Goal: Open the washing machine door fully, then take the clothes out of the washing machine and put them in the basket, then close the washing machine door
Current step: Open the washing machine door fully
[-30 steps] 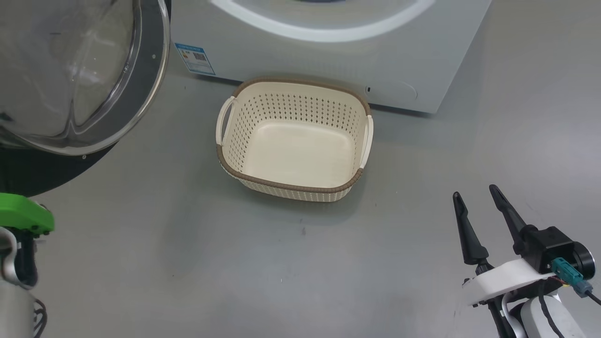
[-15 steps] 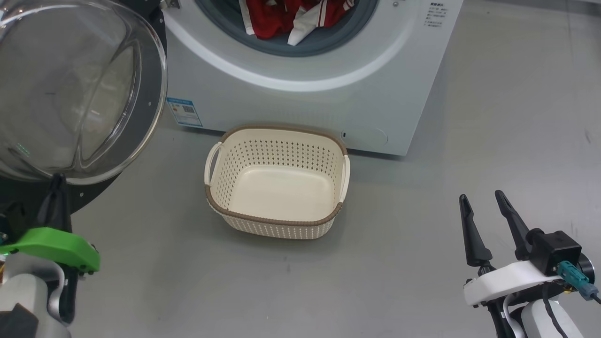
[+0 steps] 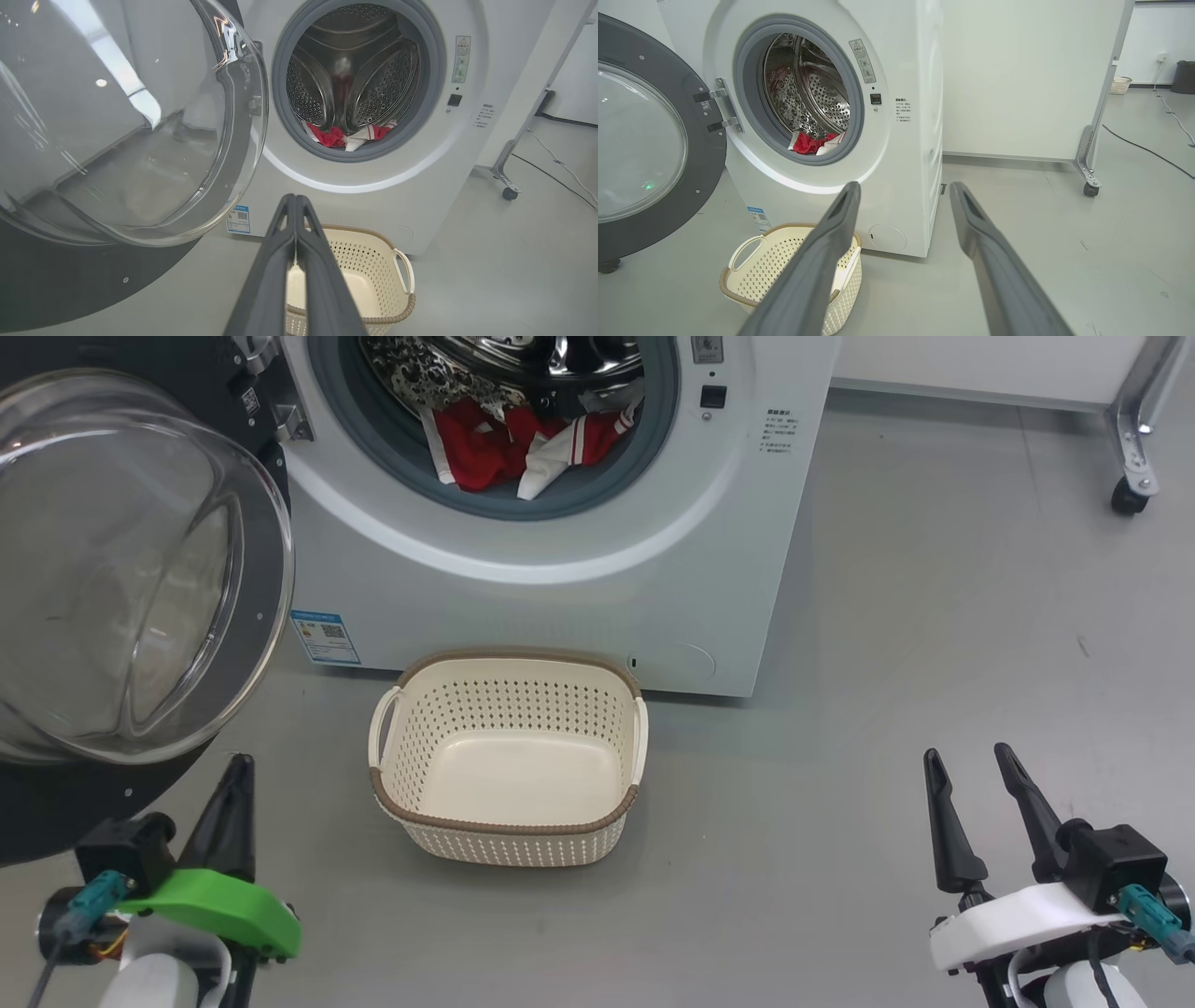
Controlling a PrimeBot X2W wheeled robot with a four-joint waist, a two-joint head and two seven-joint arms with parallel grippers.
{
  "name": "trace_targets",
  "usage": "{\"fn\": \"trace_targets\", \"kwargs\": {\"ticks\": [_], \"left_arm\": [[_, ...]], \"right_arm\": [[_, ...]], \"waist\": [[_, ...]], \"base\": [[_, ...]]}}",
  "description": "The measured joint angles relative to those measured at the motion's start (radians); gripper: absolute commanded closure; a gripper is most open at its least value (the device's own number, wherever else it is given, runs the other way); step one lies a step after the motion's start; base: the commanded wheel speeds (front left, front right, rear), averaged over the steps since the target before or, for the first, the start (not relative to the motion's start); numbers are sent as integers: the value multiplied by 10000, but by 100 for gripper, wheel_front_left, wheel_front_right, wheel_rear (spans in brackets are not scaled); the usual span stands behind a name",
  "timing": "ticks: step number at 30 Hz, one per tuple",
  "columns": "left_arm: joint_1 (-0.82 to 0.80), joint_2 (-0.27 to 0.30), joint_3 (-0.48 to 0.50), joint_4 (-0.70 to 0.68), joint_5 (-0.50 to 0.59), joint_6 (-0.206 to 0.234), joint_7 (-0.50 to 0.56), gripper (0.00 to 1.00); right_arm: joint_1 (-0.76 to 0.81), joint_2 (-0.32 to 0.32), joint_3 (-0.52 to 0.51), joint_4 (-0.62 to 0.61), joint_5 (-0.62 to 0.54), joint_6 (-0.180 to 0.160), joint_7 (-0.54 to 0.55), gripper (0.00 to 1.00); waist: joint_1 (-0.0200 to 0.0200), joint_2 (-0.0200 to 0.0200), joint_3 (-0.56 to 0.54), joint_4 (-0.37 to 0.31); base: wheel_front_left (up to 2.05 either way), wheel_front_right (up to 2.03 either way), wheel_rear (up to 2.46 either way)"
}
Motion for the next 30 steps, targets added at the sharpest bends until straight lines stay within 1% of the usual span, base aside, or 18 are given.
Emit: {"fn": "trace_targets", "kwargs": {"ticks": [8, 12, 13, 14, 15, 16, 21, 30], "left_arm": [[724, -355, -178, -685, 25, -8, 0, 100], [1125, -525, -311, -1049, 299, -10, 0, 100], [1199, -568, -324, -1126, 301, -10, 0, 85], [1267, -598, -328, -1183, 309, -10, 0, 54], [1313, -616, -336, -1225, 336, -10, 0, 7], [1360, -621, -345, -1281, 378, -10, -2, 0], [1611, -635, -364, -1492, 451, -10, 0, 0], [1768, -671, -355, -1833, 543, -10, -2, 0]], "right_arm": [[218, 12, -15, -107, -4, -2, -42, 0], [360, 40, -27, -203, -6, -4, -42, 0], [362, 46, -31, -228, -6, -4, -42, 0], [367, 50, -40, -244, -6, -6, -44, 0], [382, 54, -52, -259, -6, -6, -44, 0], [408, 56, -59, -274, -6, -8, -44, 0], [518, 75, -59, -299, -42, -69, -44, 0], [528, 92, -59, -395, -88, -69, -44, 0]], "waist": [[0, 0, -285, -168], [0, 0, -359, -237], [0, 0, -363, -245], [0, 0, -367, -252], [0, 0, -368, -259], [0, 0, -368, -265], [0, 0, -347, -293], [0, 0, -323, -348]], "base": [[0, 0, 0], [0, 0, 0], [0, 0, 0], [0, 0, 0], [0, 0, 0], [0, 0, 0], [0, 0, 0], [0, 0, 0]]}}
